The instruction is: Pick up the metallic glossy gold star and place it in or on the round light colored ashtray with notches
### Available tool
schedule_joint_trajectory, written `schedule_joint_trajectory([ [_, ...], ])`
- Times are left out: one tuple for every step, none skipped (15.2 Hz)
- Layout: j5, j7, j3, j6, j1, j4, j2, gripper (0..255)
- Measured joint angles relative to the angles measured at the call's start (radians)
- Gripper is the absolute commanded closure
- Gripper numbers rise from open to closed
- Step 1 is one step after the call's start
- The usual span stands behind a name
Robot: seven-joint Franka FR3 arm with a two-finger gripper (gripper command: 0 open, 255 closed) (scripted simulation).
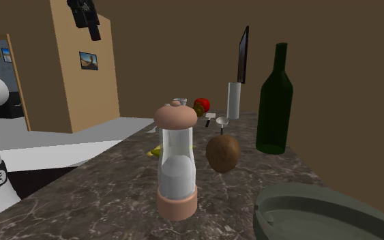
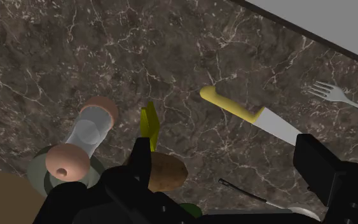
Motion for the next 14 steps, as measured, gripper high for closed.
schedule_joint_trajectory([
  [0.0,0.0,0.0,0.0,0.0,0.0,0.0,0],
  [-0.001,0.004,0.001,0.015,-0.002,-0.006,0.012,0],
  [-0.005,0.004,-0.004,0.033,-0.006,-0.012,0.027,0],
  [-0.006,0.012,-0.001,0.06,-0.009,-0.02,0.052,0],
  [-0.009,0.019,-0.001,0.09,-0.013,-0.029,0.078,0],
  [-0.015,0.018,-0.008,0.124,-0.02,-0.044,0.102,0],
  [-0.019,0.023,-0.01,0.151,-0.025,-0.048,0.129,0],
  [-0.023,0.028,-0.012,0.175,-0.03,-0.055,0.151,0],
  [-0.027,0.033,-0.014,0.205,-0.035,-0.064,0.178,0],
  [-0.031,0.039,-0.015,0.23,-0.04,-0.069,0.202,0],
  [-0.035,0.044,-0.018,0.262,-0.045,-0.073,0.235,0],
  [-0.038,0.054,-0.017,0.292,-0.048,-0.074,0.269,0],
  [-0.042,0.056,-0.021,0.313,-0.054,-0.061,0.307,0],
  [-0.046,0.063,-0.022,0.338,-0.059,-0.054,0.345,0],
])
